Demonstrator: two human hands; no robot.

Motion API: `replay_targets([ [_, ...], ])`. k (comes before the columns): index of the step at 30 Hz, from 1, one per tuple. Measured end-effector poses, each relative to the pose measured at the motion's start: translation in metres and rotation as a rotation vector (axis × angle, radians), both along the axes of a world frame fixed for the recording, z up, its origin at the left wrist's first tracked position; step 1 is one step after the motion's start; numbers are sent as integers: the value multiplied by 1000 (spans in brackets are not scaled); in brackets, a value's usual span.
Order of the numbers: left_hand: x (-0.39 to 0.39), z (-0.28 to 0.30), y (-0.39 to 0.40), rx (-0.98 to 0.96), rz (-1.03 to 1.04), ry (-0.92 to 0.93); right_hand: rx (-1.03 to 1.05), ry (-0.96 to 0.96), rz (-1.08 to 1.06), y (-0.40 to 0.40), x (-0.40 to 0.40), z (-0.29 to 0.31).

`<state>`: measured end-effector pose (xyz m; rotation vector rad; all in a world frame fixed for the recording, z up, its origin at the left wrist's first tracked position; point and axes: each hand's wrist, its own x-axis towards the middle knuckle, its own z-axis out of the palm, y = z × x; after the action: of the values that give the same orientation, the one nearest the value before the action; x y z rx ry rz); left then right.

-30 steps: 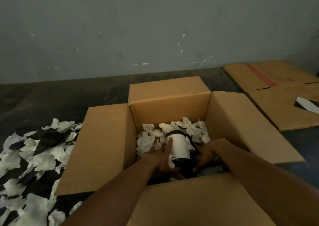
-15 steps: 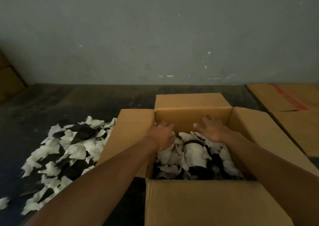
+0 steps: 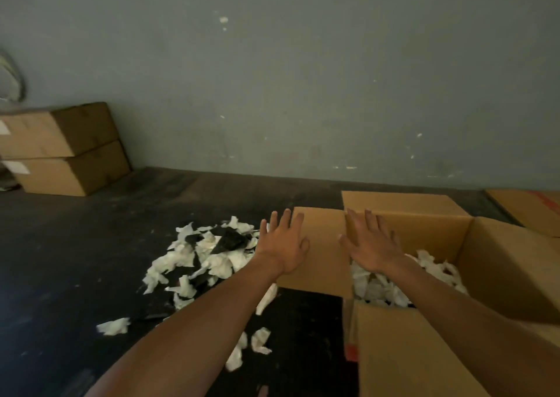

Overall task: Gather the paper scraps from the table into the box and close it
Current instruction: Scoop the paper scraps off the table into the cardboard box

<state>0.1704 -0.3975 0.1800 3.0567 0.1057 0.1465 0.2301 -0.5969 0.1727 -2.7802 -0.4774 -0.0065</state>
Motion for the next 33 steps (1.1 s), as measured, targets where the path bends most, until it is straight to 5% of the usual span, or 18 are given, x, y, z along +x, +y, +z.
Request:
replay_targets([
  [12, -184, -55, 197, -160, 143, 55, 62, -68, 116, 176, -152, -55],
  [18, -247, -121, 258, -236, 298, 212, -84, 18, 134, 209, -199, -119],
  [25, -271, -186, 299, -369, 454, 355, -138, 250, -28, 224, -212, -181],
  [33, -226, -231, 335, -350, 418, 374, -179, 299, -33, 254, -172, -226],
])
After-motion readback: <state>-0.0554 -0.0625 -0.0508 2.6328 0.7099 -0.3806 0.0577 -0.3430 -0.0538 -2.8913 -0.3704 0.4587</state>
